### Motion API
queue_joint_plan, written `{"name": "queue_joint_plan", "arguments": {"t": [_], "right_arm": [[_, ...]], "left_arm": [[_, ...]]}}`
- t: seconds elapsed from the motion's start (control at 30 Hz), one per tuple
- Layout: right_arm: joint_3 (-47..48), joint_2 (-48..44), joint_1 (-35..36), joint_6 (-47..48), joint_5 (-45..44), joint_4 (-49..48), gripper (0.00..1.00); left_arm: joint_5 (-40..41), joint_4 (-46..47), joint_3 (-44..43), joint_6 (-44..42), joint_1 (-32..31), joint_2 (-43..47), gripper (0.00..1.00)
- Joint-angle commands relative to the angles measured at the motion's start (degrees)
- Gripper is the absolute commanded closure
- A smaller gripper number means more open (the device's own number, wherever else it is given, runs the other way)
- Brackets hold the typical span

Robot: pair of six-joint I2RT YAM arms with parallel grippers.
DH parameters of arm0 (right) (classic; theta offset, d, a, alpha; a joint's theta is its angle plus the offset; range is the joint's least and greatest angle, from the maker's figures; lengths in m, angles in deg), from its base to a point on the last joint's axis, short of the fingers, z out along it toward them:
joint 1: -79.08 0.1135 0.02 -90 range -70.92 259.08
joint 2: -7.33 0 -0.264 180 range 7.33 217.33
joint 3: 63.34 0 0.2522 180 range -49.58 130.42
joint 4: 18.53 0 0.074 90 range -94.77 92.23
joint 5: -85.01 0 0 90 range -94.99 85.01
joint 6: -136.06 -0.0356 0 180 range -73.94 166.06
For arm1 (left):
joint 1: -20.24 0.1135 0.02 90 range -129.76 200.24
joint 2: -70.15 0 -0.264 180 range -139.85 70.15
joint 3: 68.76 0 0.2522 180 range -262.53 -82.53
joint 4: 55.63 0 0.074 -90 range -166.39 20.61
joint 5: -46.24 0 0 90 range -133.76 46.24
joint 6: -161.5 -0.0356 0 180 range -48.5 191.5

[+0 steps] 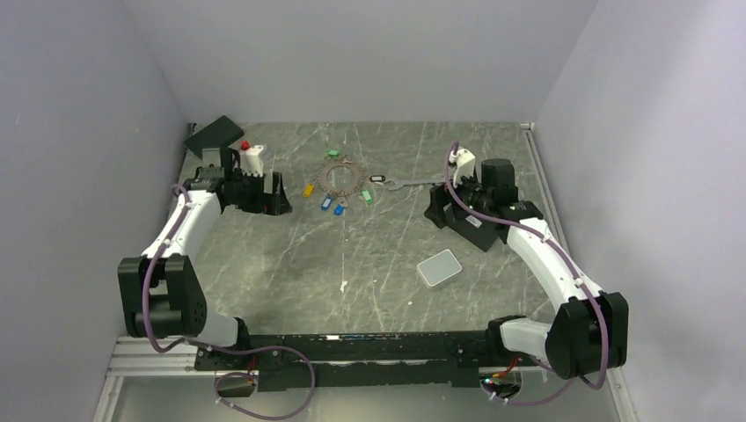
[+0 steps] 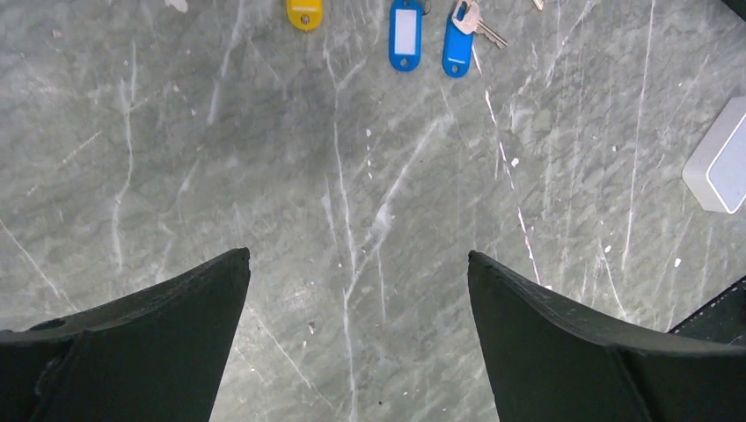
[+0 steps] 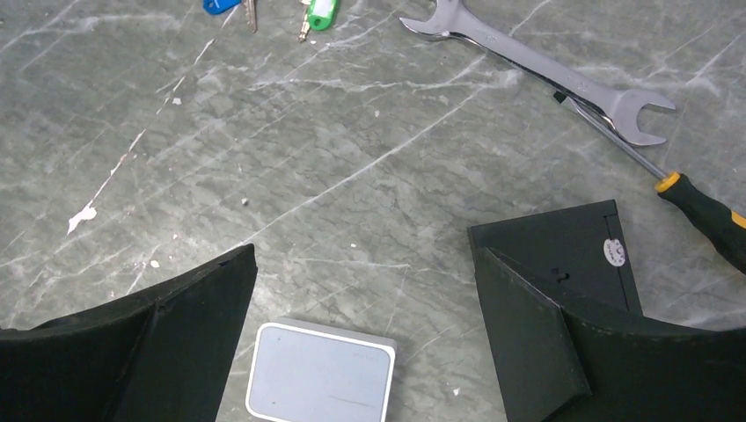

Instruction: Remove the keys from the keyring

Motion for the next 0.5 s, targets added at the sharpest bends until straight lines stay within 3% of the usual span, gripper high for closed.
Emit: {"name": "queue_joint_plan", "arguments": {"t": [0.0,0.2,0.47], "right_arm": [[-1.79,-2.48,0.0,-0.06,0.05,-5.4,0.0],[-0.41,0.34,-0.03,3.34,0.37,-2.45,0.0],[-0.31,0.46,-0.16,4.67,-0.68,-1.9,0.0]], "left_arm": [[1.96,4.71,-5.56,-2.01,-1.99,-4.16,0.01],[7.32,6.8,-19.3,-5.4,-7.51,-18.41,0.01],[28.34,11.51,-36.84,-8.77,-16.71,-36.06,0.01]]}}
